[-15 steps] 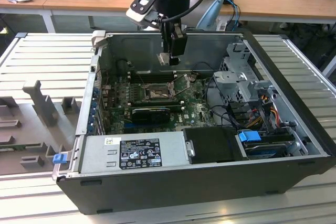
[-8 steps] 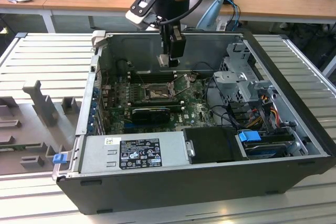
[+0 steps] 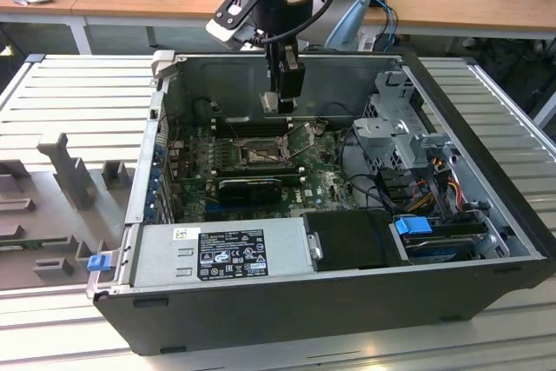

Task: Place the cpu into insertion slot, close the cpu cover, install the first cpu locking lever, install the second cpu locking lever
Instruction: 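Place the cpu into insertion slot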

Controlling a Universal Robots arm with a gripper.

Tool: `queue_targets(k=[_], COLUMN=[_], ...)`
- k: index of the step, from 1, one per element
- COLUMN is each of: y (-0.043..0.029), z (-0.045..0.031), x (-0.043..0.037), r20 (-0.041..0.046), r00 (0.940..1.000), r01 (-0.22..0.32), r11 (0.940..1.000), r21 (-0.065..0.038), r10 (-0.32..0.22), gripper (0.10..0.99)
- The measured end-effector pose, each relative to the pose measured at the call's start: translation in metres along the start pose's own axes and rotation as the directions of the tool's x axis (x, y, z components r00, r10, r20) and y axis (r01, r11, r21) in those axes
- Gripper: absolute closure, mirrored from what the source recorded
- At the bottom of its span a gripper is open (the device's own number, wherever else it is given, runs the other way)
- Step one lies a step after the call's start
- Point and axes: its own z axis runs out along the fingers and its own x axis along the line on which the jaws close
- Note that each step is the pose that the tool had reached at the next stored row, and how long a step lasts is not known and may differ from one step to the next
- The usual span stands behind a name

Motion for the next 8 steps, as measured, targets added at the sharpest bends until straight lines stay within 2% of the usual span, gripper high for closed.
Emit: queue_targets(k=[8], y=[-0.0005], z=[0.007], x=[-0.0001], r20=[0.0], r00=[1.0], r01=[0.0], r11=[1.0], r21=[0.0], r10=[0.0], gripper=[0.557])
